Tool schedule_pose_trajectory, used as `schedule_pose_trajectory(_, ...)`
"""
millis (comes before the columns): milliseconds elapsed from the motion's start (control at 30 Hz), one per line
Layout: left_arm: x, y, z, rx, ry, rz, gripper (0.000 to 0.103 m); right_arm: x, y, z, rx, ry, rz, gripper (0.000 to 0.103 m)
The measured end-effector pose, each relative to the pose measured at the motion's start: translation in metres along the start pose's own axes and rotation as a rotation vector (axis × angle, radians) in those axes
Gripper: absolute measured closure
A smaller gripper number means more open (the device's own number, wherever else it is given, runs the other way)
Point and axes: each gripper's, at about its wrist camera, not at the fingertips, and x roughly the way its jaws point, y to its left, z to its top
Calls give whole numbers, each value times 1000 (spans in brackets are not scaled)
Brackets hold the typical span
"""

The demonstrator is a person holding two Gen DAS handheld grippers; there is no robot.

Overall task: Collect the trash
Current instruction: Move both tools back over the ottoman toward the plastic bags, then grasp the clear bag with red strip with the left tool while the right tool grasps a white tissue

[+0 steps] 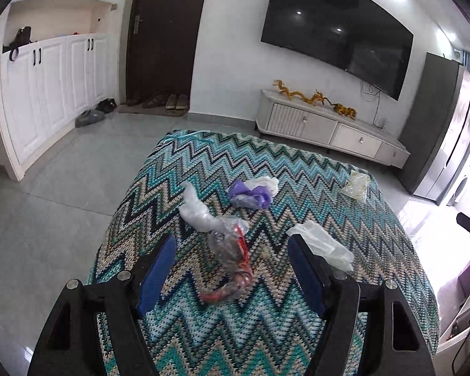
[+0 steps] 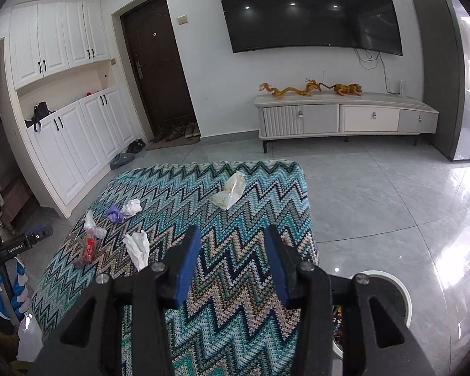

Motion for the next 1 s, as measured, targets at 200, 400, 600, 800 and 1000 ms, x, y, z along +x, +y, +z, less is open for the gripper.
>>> schedule_pose_trajectory(200, 28, 11, -11, -3, 59, 19, 31, 33, 9, -6, -14, 68, 40, 62)
schedule_pose_trajectory(400, 58, 7, -15, 9, 111, 2, 31, 72, 29, -12, -59, 152, 95, 62)
schedule_pose_trajectory(600, 86, 6, -21, 8, 164, -11, 36, 115, 60, -18, -126, 249, 200, 62)
schedule_pose_trajectory(800, 106, 5, -32, 18, 192, -6, 47, 159, 104, -33, -211, 345, 302, 62)
schedule_pose_trajectory(1000, 106, 6, -35, 2, 173, -18, 59, 192, 126, -43, -224, 392, 368, 62)
